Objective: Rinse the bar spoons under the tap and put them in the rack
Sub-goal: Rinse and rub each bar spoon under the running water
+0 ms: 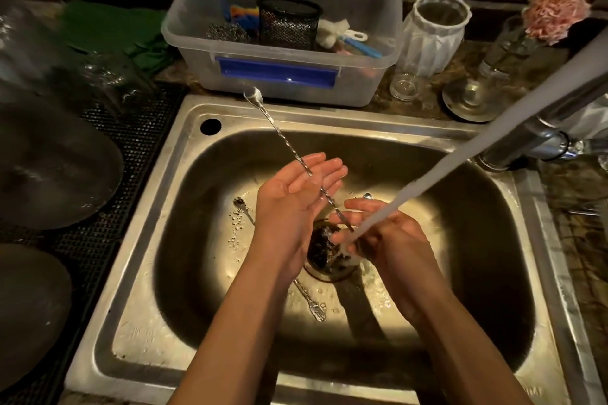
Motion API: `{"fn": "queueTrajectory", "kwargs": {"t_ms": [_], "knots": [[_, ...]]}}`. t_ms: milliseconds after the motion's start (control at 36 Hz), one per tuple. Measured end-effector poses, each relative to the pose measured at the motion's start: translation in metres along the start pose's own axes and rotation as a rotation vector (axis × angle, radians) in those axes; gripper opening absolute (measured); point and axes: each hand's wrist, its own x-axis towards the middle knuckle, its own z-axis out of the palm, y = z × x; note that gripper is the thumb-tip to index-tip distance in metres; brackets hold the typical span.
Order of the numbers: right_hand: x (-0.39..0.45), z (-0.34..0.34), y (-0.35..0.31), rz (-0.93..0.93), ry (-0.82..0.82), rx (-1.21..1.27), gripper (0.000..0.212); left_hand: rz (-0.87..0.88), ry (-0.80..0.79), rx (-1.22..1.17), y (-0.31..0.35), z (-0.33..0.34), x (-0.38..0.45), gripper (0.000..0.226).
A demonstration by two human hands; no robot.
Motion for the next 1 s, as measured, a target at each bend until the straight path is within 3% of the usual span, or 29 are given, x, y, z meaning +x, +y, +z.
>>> {"fn": "queueTrajectory", "kwargs": {"t_ms": [222,472,694,861,1000], "knots": [[0.004,0.005,0.001,0.025,-0.058,0.015,0.033,0.102,0.048,0.083,0.005,-0.004,0.002,0.021],[0.000,0.016,0.000,0.068,-0.127,0.107,0.025,0.170,0.144,0.117,0.006,-0.010,0.003,0.018],[0.002,0.008,-0.002,0.113,-0.145,0.124,0.021,0.139,0.192,0.060,0.004,-0.008,-0.002,0.020],[-0.006,-0.001,-0.002,0.111,-0.143,0.123,0.037,0.086,0.195,0.064,-0.005,-0.009,-0.008,0.023],[-0.012,-0.012,0.000,0.119,-0.139,0.124,0.021,0.045,0.177,0.057,-0.013,-0.008,-0.015,0.024]]}}
